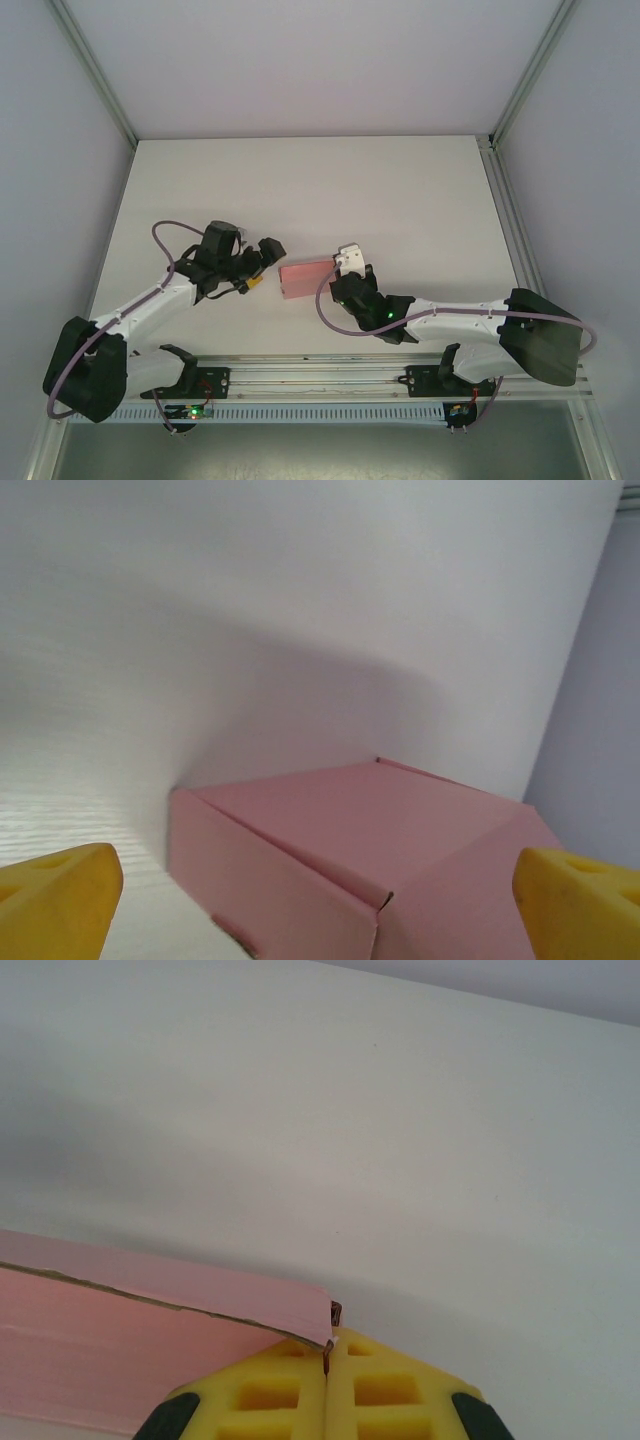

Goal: Assemble paper box

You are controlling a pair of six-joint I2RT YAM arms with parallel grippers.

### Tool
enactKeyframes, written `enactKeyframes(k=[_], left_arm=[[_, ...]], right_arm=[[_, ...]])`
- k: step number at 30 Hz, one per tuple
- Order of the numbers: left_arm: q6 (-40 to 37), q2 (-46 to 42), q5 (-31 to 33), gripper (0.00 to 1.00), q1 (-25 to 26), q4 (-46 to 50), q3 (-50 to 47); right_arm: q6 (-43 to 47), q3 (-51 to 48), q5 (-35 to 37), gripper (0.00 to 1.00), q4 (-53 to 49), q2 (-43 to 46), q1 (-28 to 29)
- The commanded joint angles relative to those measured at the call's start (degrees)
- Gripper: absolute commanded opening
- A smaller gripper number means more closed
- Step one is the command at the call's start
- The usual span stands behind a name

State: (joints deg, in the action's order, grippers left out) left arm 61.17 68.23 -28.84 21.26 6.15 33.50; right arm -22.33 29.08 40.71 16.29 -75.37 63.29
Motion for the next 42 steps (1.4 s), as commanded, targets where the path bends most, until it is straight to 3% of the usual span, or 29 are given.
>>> enactKeyframes(k=[1,4,11,17,24,31,34,38,42], left_arm=[[2.96,0.58,-5.51,1.0,-0.16,-10.39,-2.41],[2.91,0.93,-7.45,0.99,-0.17,-14.94,-5.31],[-0.31,1.62,-9.91,0.86,0.08,-18.96,-9.03],[-3.33,3.69,-9.74,0.67,0.59,-18.92,-9.85],[-8.8,6.19,-8.51,0.48,1.43,-17.57,-9.31],[-11.43,7.84,-6.95,0.39,2.11,-15.68,-8.97],[-11.73,7.65,-6.82,0.37,2.36,-16.2,-9.91],[-13.19,6.14,-4.77,0.36,3.39,-14.52,-10.63],[-15.33,4.74,-3.93,0.35,5.32,-13.93,-10.97]], right_arm=[[-0.78,-1.09,-2.91,0.0,-7.22,-1.7,0.96],[-1.8,-0.95,-2.98,0.0,-7.68,-2.3,0.96],[-2.41,-0.27,-2.83,0.0,-7.94,-3.38,0.98],[-2.49,-0.17,-5.6,0.04,-6.89,-2.87,0.7],[0.32,-0.34,-12.68,0.34,-7.67,3.16,0.05],[2.37,-1.54,-23.44,0.63,-6.95,10.81,-4.03],[5.47,-2.83,-25.55,0.89,-7.07,13.78,-5.05],[6.05,-3.85,-28.37,0.97,-5.7,16.84,-7.64],[6.88,-4.86,-31.68,0.98,-2.93,18.07,-8.86]])
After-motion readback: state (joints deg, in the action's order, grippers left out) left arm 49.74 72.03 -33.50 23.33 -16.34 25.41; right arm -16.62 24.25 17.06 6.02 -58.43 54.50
